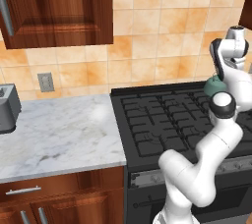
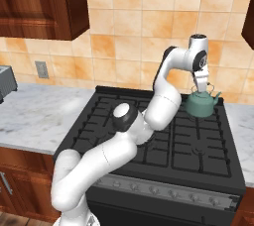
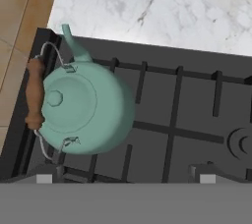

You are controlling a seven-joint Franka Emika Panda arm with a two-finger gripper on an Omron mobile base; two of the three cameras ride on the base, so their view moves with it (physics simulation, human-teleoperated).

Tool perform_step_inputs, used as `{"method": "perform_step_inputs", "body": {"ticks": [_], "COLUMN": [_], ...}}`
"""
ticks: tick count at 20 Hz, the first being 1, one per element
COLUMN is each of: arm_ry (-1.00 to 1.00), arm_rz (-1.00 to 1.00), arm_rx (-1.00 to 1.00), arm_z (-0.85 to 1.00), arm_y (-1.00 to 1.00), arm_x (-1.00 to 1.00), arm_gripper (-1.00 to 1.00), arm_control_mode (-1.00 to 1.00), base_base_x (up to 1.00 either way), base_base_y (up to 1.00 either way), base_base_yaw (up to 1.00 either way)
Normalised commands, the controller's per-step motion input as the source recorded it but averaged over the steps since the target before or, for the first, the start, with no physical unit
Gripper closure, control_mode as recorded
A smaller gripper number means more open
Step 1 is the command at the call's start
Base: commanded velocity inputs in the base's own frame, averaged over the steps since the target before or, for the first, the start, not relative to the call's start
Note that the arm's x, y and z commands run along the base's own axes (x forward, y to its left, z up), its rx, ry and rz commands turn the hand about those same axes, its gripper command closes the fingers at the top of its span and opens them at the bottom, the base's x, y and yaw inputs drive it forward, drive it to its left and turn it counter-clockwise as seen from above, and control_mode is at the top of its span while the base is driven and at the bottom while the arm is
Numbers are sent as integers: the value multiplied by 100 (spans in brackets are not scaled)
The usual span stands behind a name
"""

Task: The kettle is done boiling. Turn off the stove, then wait for 300 timesteps before moving the kettle to the dining table.

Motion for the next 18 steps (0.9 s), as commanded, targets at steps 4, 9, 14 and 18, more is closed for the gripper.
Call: {"method": "perform_step_inputs", "body": {"ticks": [4,9,14,18], "arm_ry": [-9,-6,-3,-1], "arm_rz": [0,0,0,0], "arm_rx": [0,0,0,0], "arm_z": [-1,0,-6,-6], "arm_y": [0,0,0,-1], "arm_x": [8,7,9,8], "arm_gripper": [-100,-100,-100,-100], "arm_control_mode": [-100,-100,-100,-100], "base_base_x": [0,0,0,0], "base_base_y": [0,0,0,0], "base_base_yaw": [0,0,0,0]}}
